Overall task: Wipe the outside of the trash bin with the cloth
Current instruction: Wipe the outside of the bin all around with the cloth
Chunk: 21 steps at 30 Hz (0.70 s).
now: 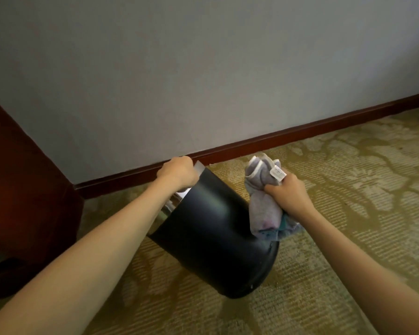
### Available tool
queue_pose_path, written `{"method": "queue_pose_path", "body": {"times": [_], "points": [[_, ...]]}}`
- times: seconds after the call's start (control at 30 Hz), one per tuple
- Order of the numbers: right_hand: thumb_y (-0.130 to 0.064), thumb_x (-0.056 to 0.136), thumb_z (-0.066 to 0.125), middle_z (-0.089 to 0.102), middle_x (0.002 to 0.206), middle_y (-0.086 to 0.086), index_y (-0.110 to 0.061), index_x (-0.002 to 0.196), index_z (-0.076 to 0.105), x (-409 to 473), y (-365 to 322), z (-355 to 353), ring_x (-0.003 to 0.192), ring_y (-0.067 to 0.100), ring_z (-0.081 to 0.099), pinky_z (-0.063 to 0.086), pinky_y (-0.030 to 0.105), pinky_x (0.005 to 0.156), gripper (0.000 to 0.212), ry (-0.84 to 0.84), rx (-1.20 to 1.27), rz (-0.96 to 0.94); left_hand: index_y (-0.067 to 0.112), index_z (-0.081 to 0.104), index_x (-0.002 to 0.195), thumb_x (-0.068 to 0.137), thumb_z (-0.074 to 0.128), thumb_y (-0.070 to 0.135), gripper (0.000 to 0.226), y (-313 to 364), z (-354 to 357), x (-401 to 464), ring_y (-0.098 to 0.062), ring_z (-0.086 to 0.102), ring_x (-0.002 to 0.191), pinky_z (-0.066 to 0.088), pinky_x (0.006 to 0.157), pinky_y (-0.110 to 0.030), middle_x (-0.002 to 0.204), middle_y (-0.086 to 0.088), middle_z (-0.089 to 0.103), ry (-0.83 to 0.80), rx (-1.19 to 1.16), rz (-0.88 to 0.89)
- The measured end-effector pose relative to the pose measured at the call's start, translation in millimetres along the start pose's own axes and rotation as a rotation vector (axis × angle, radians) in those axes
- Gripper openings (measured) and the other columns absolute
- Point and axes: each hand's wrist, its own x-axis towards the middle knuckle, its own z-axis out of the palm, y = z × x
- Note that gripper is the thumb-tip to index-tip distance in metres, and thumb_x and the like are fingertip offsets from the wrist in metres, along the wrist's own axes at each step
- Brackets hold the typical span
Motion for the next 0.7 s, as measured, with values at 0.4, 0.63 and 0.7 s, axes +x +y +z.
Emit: {"method": "queue_pose_path", "body": {"times": [0.4, 0.63, 0.7], "points": [[-0.013, 0.076, 0.063, 0.063, 0.081, -0.006, -0.024, 0.095, 0.058, -53, 5, -1, 0.073, 0.008, 0.059, 0.037, 0.023, 0.056, 0.022, -0.005, 0.196, -0.022, 0.005, 0.049, 0.078, 0.084, 0.042, -0.006, 0.014, 42, -4, 42, -0.018, 0.056, 0.059, 0.05, 0.04, -0.025, 0.07, -0.011, 0.055, -0.271, -0.875, -0.275], [-0.021, 0.074, 0.063, 0.063, 0.072, -0.011, -0.038, 0.078, 0.053, -52, 18, -11, 0.063, 0.0, 0.059, 0.038, 0.018, 0.051, 0.02, 0.094, 0.305, 0.068, 0.002, 0.044, 0.072, 0.088, 0.04, -0.009, 0.02, 56, 6, 54, -0.02, 0.052, 0.061, 0.051, 0.069, -0.034, 0.071, -0.012, 0.047, -0.142, -1.278, -0.434], [-0.021, 0.075, 0.063, 0.062, 0.075, -0.013, -0.038, 0.082, 0.053, -51, 22, -11, 0.066, 0.001, 0.059, 0.039, 0.02, 0.053, 0.021, 0.086, 0.307, 0.084, -0.004, 0.048, 0.084, 0.093, 0.043, -0.001, 0.011, 56, 8, 56, -0.022, 0.057, 0.07, 0.051, 0.079, -0.037, 0.08, -0.014, 0.051, -0.177, -1.315, -0.461]]}}
